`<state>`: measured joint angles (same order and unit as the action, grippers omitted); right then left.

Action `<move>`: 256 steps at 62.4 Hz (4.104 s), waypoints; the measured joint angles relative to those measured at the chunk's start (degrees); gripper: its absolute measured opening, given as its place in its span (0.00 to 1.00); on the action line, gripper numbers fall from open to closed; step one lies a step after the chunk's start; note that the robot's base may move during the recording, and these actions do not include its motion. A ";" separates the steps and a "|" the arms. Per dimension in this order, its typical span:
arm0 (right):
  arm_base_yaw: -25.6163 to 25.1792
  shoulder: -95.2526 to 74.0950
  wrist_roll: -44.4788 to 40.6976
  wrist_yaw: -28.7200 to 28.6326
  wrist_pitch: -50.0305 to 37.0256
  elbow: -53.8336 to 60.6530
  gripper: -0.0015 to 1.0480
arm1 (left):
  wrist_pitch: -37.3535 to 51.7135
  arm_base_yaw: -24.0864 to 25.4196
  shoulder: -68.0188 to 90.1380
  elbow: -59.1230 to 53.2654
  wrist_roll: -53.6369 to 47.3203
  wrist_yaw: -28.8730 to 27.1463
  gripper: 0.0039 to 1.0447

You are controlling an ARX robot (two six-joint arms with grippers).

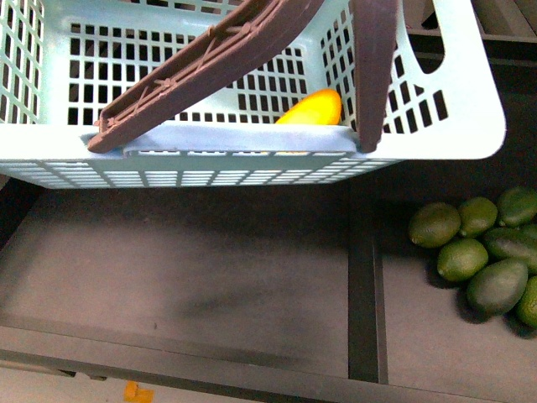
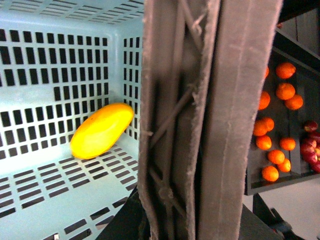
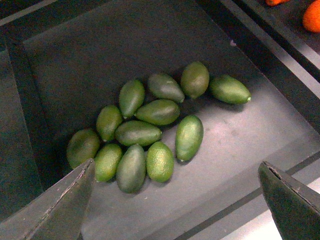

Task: Pick mango and avocado into basket

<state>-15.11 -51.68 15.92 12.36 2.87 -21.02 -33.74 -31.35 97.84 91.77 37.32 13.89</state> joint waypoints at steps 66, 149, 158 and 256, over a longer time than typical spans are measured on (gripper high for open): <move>-14.75 -85.46 -15.28 -13.31 -32.41 -28.26 0.92 | 0.00 -0.31 0.00 0.00 0.02 -0.39 0.15; -11.47 -97.98 -7.69 -7.63 -26.64 -43.82 0.79 | 0.00 -0.31 0.00 0.00 0.02 -0.17 0.15; -11.80 -97.83 -6.64 -7.50 -26.51 -43.19 0.59 | 0.00 -0.31 0.00 0.00 0.02 -0.35 0.15; 31.80 -16.06 -5.07 -1.36 -15.39 -18.69 0.52 | 0.00 -0.31 0.00 0.00 0.02 -0.17 0.15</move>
<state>16.69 -67.75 10.85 11.00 -12.51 -39.70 -33.74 -31.66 97.84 91.77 37.34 13.72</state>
